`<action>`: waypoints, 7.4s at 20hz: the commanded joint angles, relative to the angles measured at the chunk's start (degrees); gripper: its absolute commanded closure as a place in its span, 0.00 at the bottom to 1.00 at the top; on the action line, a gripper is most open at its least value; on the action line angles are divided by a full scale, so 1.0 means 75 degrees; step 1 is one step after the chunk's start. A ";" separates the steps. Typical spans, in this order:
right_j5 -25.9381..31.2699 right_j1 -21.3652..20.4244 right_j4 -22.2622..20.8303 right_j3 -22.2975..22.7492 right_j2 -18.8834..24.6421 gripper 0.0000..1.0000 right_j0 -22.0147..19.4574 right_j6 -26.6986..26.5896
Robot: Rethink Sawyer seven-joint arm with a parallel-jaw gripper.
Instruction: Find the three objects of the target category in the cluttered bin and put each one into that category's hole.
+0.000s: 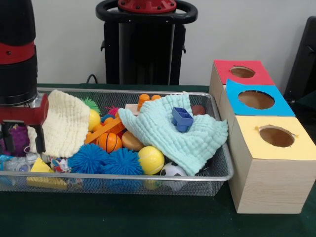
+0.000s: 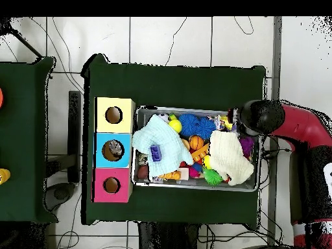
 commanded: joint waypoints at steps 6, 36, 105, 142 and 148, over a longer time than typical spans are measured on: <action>-0.0250 -0.0151 -0.0243 0.0268 0.0092 0.00 0.0017 -0.0464; -0.1558 0.0161 -0.0123 0.0534 -0.0442 0.00 0.0195 0.0654; -0.1596 0.0534 0.0025 0.0329 -0.0824 0.00 0.0262 -0.0014; -0.1770 0.0890 -0.0140 0.0231 -0.0888 1.00 0.0182 -0.0149; -0.1481 0.0172 -0.0048 0.0738 -0.1059 1.00 0.0300 -0.0027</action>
